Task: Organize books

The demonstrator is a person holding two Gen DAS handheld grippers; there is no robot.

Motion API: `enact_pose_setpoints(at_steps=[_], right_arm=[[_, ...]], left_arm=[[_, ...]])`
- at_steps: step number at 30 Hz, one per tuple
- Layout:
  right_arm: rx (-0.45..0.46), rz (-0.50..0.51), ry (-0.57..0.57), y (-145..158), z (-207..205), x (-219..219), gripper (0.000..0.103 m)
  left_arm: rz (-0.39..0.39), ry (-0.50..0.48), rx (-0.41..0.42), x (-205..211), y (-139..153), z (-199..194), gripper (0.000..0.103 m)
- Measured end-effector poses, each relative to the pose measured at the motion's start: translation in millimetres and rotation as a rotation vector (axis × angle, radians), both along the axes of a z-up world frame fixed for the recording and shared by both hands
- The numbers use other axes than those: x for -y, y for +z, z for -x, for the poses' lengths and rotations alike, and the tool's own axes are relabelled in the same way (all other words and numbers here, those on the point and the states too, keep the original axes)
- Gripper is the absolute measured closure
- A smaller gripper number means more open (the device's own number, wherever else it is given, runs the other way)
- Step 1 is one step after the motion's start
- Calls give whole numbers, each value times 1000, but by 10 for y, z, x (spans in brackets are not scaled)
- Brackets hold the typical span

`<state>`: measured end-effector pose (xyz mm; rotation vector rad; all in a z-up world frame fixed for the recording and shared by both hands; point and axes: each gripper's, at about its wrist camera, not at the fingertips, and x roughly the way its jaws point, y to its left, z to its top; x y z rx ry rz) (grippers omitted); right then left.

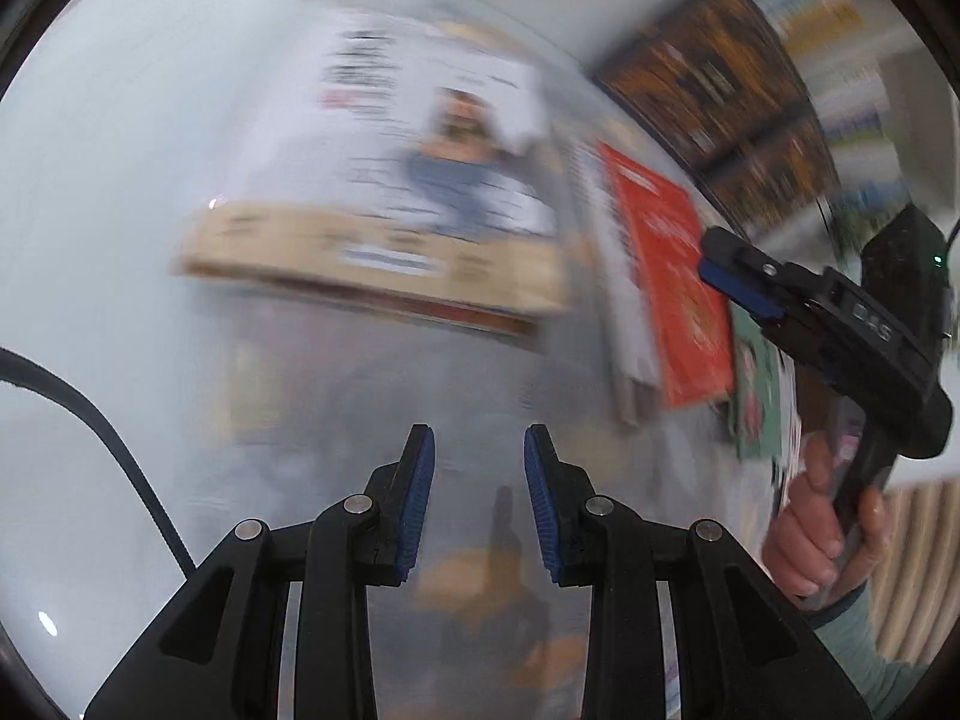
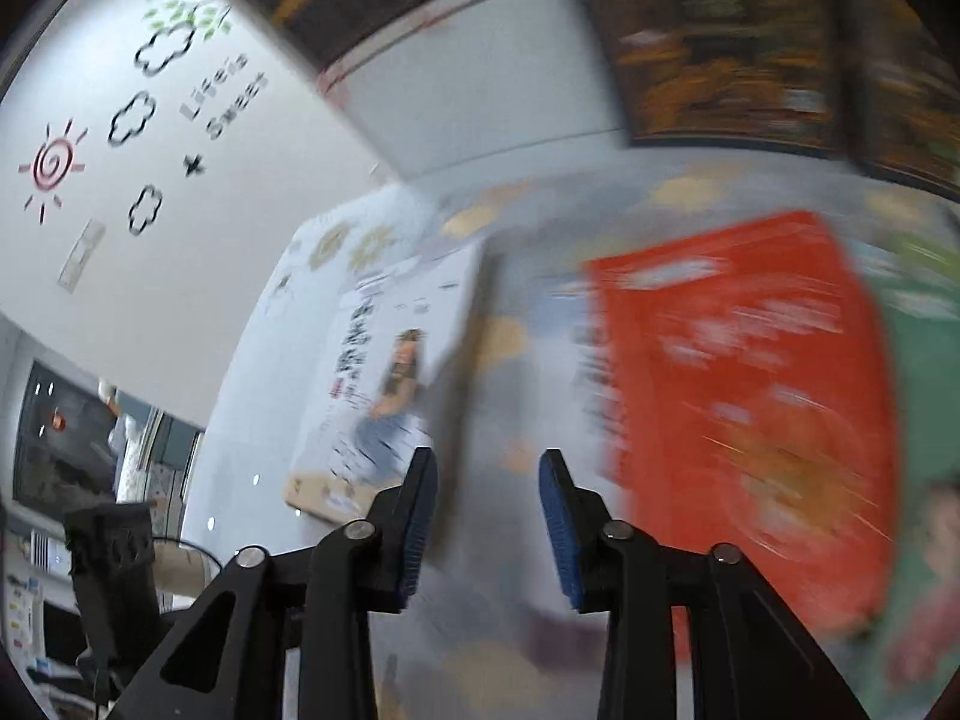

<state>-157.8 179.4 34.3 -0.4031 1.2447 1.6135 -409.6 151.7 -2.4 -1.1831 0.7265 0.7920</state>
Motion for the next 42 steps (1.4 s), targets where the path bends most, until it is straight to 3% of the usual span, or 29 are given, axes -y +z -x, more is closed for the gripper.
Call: enact_pose_setpoints(at_steps=[3, 5, 6, 7, 11, 13, 16, 18, 21, 27, 29, 31, 33, 39, 42], right_arm=[[10, -10, -103, 71, -500, 446, 49], [37, -22, -179, 111, -879, 784, 47], [56, -20, -204, 118, -1032, 908, 47], [78, -15, -229, 113, -1195, 1033, 46], [82, 48, -332, -48, -1912, 1411, 46], [107, 77, -373, -129, -2153, 1509, 46], [149, 133, -353, -292, -2393, 1535, 61], [174, 134, -343, -345, -2483, 1534, 63], [203, 137, -326, -403, -2570, 1513, 66], [185, 120, -183, -434, -2413, 1499, 65], [257, 119, -146, -410, -2307, 1581, 65], [268, 118, -114, -414, -2271, 1697, 65], [199, 129, -101, -460, -2308, 1892, 65], [103, 209, -29, -643, -2336, 2492, 65], [-6, 245, -7, -789, -2422, 2771, 65]], left_arm=[[-2, -91, 43, 61, 91, -501, 73], [1, -142, 49, 122, 130, -876, 59], [-3, -166, 51, 172, 152, -1088, 47], [-11, -177, 56, 227, 166, -1224, 42], [-16, -228, 79, 368, 166, -1820, 42], [-17, -215, 52, 404, 106, -2086, 45], [-14, -173, 21, 411, 2, -2361, 53], [-20, -155, 11, 444, -41, -2531, 61], [-43, -136, -54, 507, -101, -2670, 79], [-56, -70, -65, 604, -105, -2711, 80], [-50, -100, -67, 686, -56, -2699, 80], [-62, -129, -92, 808, -15, -2684, 80], [-39, -140, -108, 922, -61, -2630, 80], [76, -177, -93, 1554, -190, -2617, 80], [82, -155, -74, 1756, -178, -2572, 79]])
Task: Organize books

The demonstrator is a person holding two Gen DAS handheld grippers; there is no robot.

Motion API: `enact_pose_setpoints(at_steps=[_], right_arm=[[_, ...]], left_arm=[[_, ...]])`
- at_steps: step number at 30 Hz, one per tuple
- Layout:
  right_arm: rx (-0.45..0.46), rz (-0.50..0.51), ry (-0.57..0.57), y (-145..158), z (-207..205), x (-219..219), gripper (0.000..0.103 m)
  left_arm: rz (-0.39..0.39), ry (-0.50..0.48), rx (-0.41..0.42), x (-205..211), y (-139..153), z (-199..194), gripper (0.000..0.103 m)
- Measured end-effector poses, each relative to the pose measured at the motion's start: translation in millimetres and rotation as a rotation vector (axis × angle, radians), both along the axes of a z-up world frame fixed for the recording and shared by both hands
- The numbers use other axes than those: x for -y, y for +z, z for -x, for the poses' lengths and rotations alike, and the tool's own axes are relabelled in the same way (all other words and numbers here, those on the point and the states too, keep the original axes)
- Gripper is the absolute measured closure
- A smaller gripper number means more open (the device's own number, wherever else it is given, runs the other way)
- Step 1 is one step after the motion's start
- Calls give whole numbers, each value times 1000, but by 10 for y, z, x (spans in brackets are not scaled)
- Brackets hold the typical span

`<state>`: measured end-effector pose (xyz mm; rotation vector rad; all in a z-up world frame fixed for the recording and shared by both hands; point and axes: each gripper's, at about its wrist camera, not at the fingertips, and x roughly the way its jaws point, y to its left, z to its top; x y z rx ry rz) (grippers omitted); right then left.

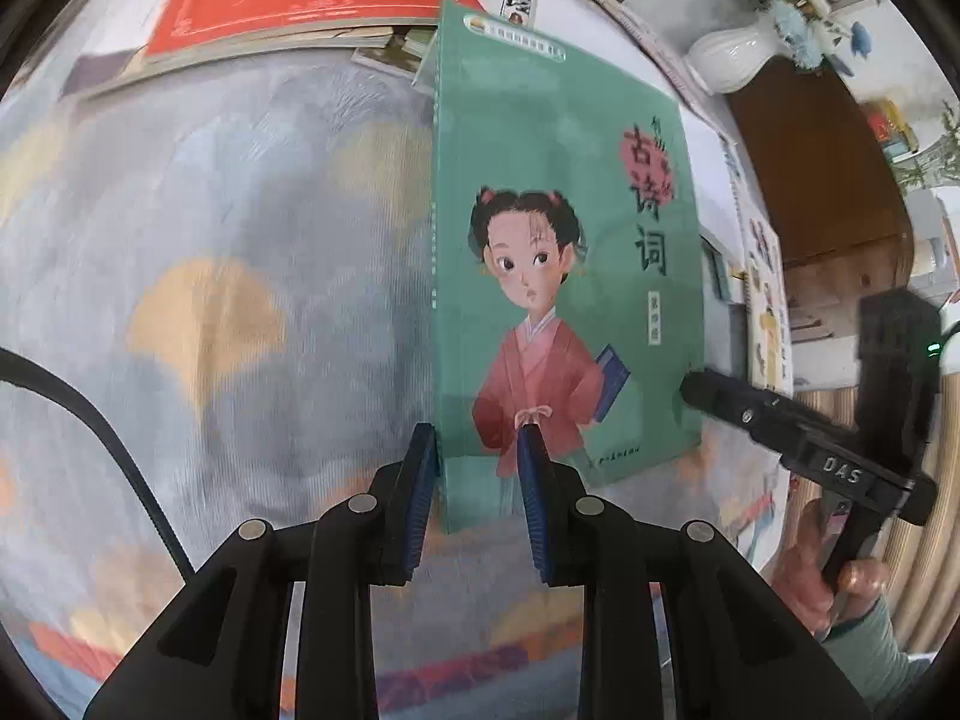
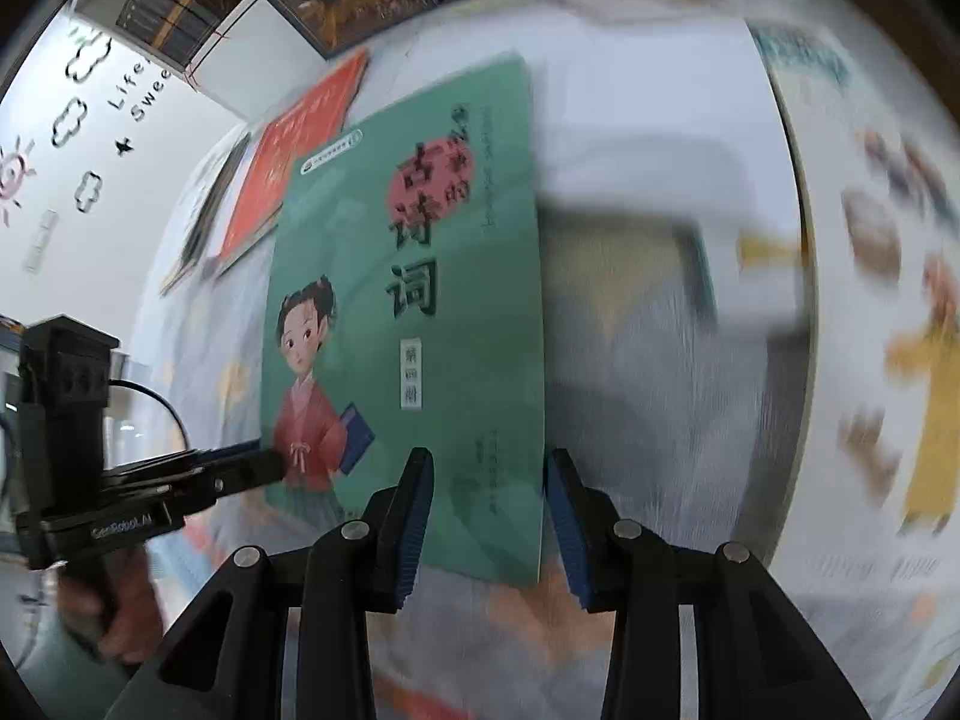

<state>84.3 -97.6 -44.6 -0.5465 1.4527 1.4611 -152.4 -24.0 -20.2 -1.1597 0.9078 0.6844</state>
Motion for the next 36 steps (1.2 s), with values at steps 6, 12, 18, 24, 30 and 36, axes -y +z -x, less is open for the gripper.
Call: enact_pose_setpoints(at_steps=[6, 12, 18, 24, 30, 36], right_arm=[[-2, -55, -85, 18, -186, -62, 65], [35, -117, -118, -8, -132, -355, 63], [-1, -117, -76, 2, -10, -293, 63], [-195, -131, -118, 129, -188, -157, 63], [-250, -192, -90, 457, -64, -158, 63], [-282, -207, -44, 516, 80, -228, 63]], left_arm=[[-13, 129, 30, -84, -15, 112, 79], [-79, 111, 10, -138, 5, -82, 79], [-83, 131, 32, -114, -2, -41, 79], [-61, 154, 71, -112, -24, 66, 79], [-28, 170, 96, -134, -33, 106, 79], [37, 218, 187, -162, -122, 220, 79]])
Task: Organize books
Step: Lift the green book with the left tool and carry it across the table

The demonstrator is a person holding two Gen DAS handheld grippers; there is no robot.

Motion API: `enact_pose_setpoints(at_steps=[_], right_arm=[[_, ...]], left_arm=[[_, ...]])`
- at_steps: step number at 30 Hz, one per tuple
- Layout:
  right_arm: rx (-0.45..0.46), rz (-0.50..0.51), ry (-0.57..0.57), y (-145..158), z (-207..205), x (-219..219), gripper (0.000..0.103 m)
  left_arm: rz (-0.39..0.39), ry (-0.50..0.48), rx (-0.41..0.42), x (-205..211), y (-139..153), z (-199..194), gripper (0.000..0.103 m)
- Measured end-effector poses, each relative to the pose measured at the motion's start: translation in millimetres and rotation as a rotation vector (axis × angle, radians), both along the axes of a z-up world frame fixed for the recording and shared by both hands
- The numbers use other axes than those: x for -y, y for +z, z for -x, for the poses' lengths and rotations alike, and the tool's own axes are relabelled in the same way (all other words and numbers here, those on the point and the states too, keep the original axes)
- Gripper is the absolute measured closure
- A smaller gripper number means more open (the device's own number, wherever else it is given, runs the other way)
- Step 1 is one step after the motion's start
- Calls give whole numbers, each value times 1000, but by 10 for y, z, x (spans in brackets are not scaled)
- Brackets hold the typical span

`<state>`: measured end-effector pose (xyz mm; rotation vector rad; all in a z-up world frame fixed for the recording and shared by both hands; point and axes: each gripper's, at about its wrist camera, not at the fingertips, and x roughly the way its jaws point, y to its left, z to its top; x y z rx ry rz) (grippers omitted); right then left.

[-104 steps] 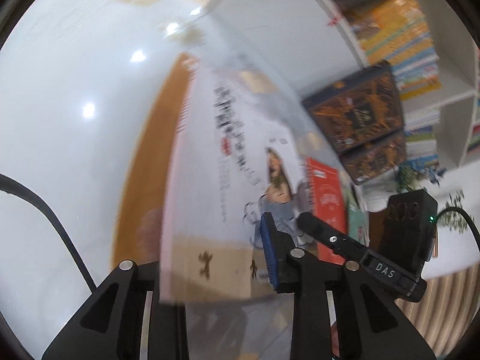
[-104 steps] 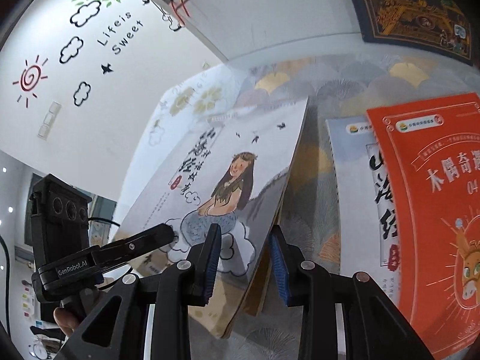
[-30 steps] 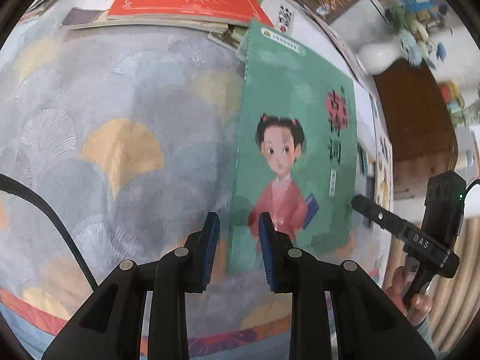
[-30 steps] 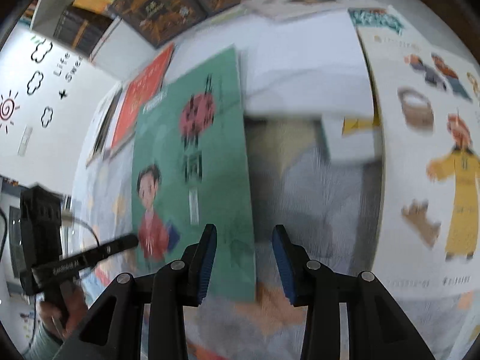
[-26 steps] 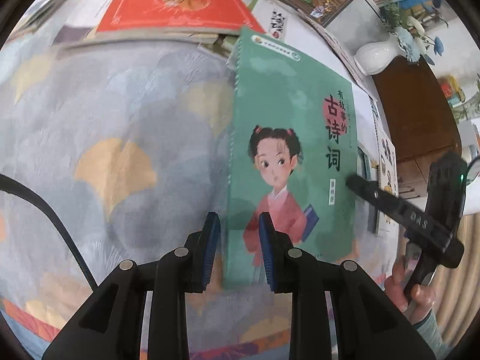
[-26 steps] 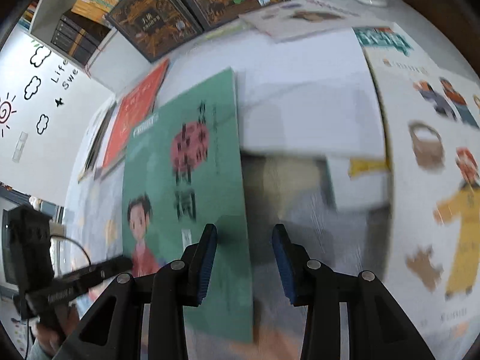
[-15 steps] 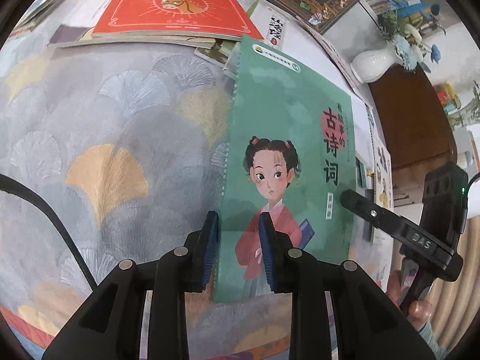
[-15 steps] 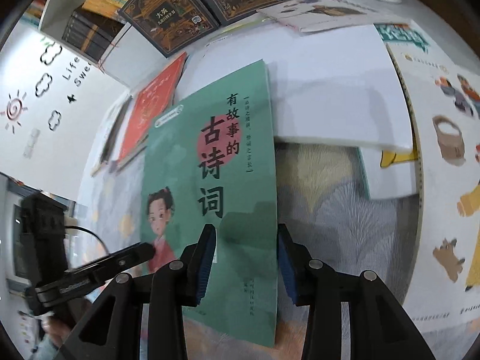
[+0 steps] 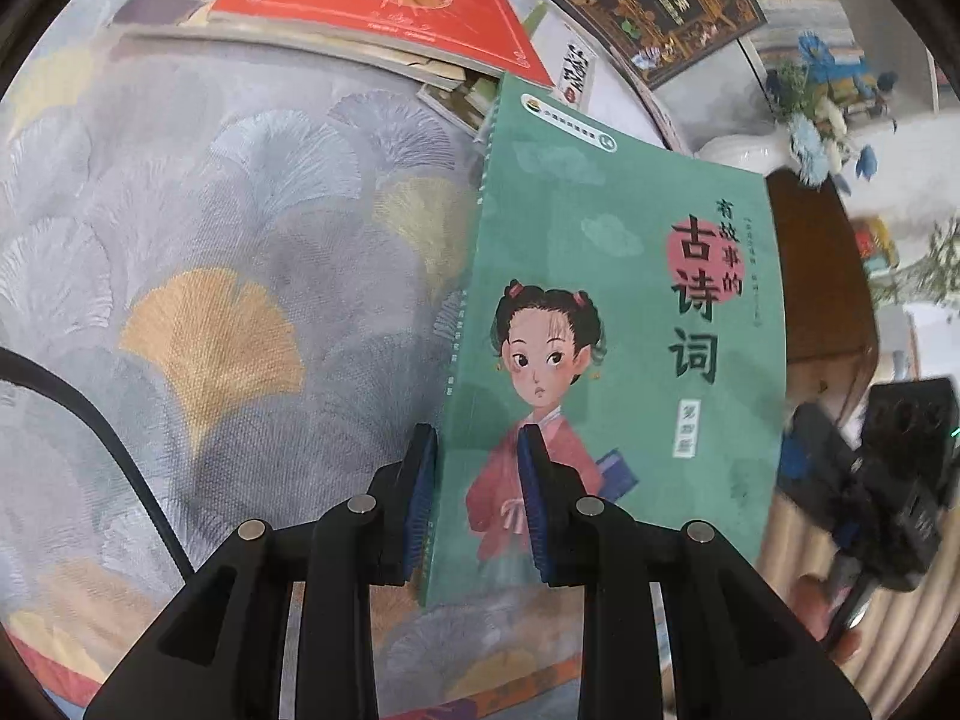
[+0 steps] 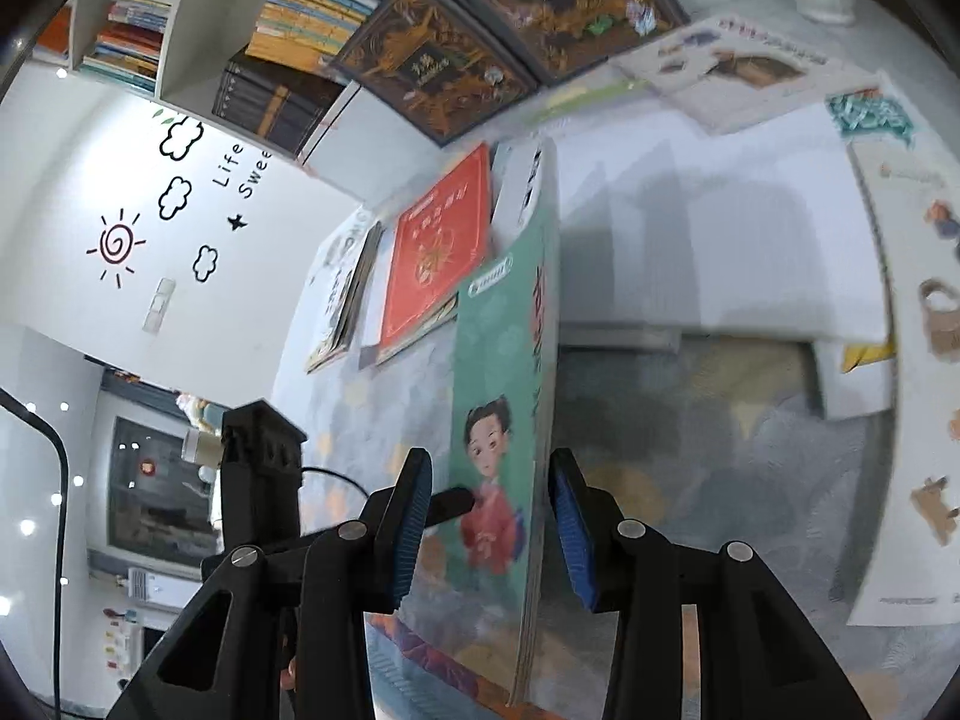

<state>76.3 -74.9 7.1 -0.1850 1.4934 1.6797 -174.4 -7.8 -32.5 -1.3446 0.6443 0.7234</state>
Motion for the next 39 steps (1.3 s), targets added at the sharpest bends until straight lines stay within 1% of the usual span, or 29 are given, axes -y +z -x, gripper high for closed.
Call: enact_pose_setpoints(at_steps=[1, 2, 3, 4, 5, 6, 7, 8, 10, 11, 13, 17, 20, 23, 26, 30, 33, 36, 37, 39], right_arm=[[-63, 15, -3, -64, 13, -2, 63], [-159, 22, -13, -122, 4, 3, 63], [-235, 23, -25, -163, -5, -4, 63], [-281, 22, -35, -179, -4, 9, 63], [-262, 22, -39, -165, 25, 12, 63], [-207, 26, -33, -134, 58, 8, 63], [-101, 35, -11, -93, 127, -6, 63], [69, 51, 33, -49, 258, -25, 63], [198, 63, 87, -27, 419, -20, 63], [233, 52, 107, -18, 492, 19, 63], [228, 42, 104, -21, 518, 74, 64], [147, 81, 64, -156, 407, 113, 65], [121, 102, 58, -240, 333, 128, 65], [127, 105, 61, -256, 285, 153, 65], [118, 130, 50, -327, 248, 139, 65], [89, 174, 41, -460, 148, 185, 66], [115, 201, 48, -538, 134, 249, 66], [117, 189, 51, -562, 123, 269, 66], [124, 186, 54, -562, 128, 265, 66], [129, 180, 60, -577, 135, 271, 66]], left_arm=[[5, 7, 13, 6, -11, 14, 79], [8, 13, 24, 17, -19, 25, 79], [10, 19, 38, 44, -24, 44, 79], [11, 25, 48, 56, -29, 57, 75], [14, 34, 69, 72, -39, 81, 74], [24, 45, 86, 75, -55, 112, 74], [29, 49, 95, 83, -63, 124, 74], [31, 50, 101, 73, -62, 124, 74], [32, 50, 104, 84, -61, 126, 74], [31, 49, 102, 84, -57, 120, 74], [31, 45, 103, 93, -55, 133, 74], [39, 46, 118, 99, -68, 181, 74], [42, 31, 111, 112, -53, 176, 74], [38, 0, 82, 170, -24, 140, 75], [37, -29, 61, 249, -2, 104, 74], [57, -34, 67, 304, -20, 99, 74], [52, -36, 55, 320, -11, 85, 74], [42, -28, 35, 314, -4, 61, 74], [43, -16, 38, 309, -9, 56, 72], [51, 10, 69, 299, -14, 40, 66]])
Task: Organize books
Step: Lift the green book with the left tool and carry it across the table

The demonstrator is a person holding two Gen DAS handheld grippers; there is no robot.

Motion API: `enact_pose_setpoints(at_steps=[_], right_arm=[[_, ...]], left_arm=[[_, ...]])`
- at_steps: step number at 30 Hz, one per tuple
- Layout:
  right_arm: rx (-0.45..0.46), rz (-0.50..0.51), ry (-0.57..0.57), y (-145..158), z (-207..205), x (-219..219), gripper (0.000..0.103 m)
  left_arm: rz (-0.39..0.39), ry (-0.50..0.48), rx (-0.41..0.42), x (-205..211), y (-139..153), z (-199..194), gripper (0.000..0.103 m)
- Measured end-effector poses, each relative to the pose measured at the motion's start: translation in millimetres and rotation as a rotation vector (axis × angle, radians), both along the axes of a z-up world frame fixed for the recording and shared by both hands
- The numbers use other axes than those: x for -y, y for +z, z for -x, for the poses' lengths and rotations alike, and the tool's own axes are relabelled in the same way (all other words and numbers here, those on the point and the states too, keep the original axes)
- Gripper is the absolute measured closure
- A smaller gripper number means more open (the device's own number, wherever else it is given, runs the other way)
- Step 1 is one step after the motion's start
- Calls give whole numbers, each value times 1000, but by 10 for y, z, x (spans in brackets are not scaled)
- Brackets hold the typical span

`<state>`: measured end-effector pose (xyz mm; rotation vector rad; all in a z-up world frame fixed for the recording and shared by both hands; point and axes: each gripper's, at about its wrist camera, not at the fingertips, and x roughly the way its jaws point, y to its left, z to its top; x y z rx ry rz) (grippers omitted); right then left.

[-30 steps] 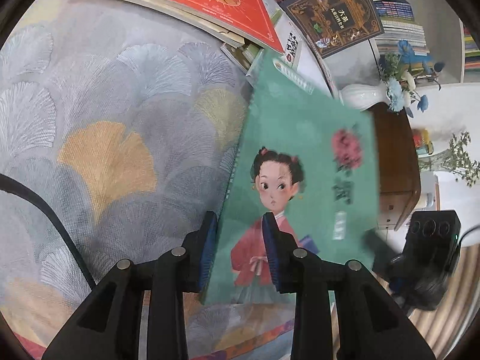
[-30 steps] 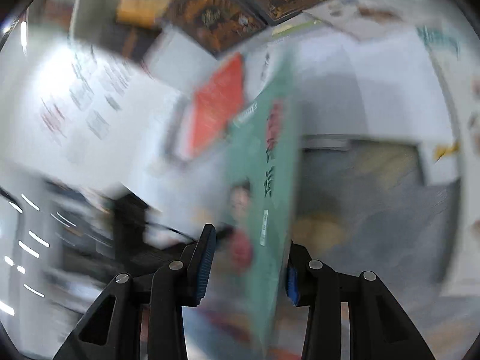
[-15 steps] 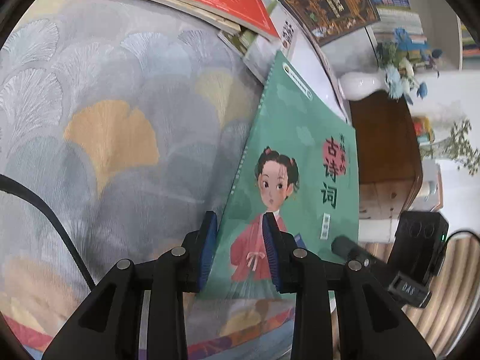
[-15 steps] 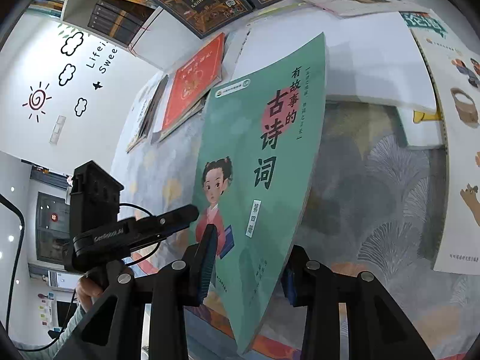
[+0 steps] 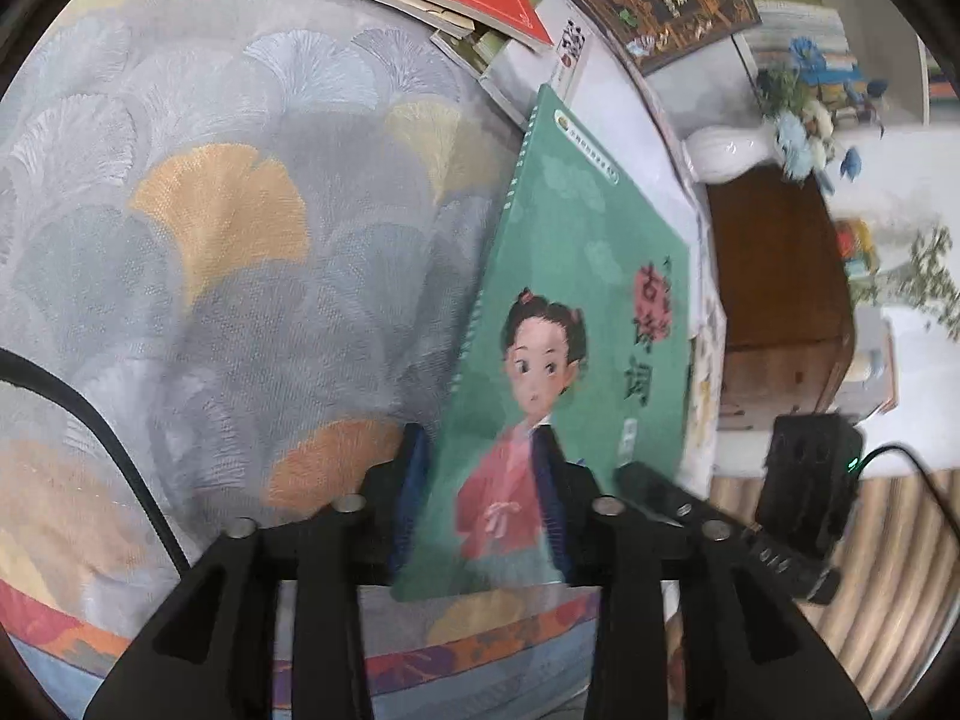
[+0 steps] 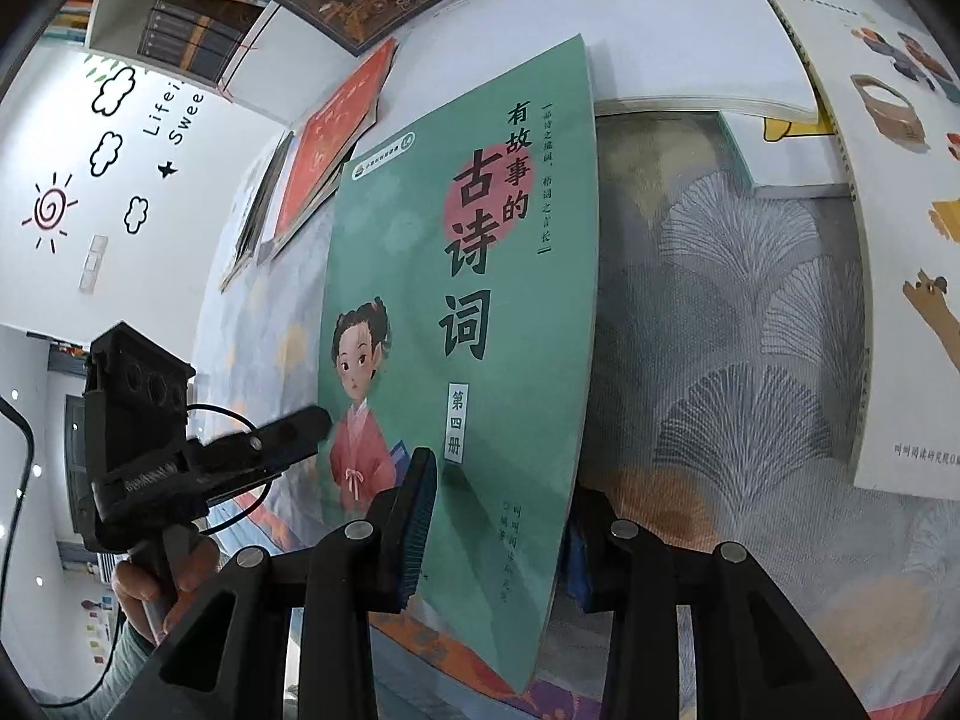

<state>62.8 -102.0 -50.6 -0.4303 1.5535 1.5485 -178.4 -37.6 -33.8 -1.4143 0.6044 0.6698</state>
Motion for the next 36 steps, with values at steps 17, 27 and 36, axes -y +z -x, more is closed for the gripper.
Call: enact_pose_setpoints(at_steps=[17, 27, 36], right_arm=[[-222, 43, -101, -159, -354, 196, 66], [155, -167, 61, 657, 104, 283, 66], [358, -301, 160, 1225, 574, 339, 67]], left_arm=[[-18, 15, 133, 266, 138, -83, 96], [-232, -101, -40, 265, 698, -231, 94], [-373, -182, -90, 159, 1112, -22, 92]])
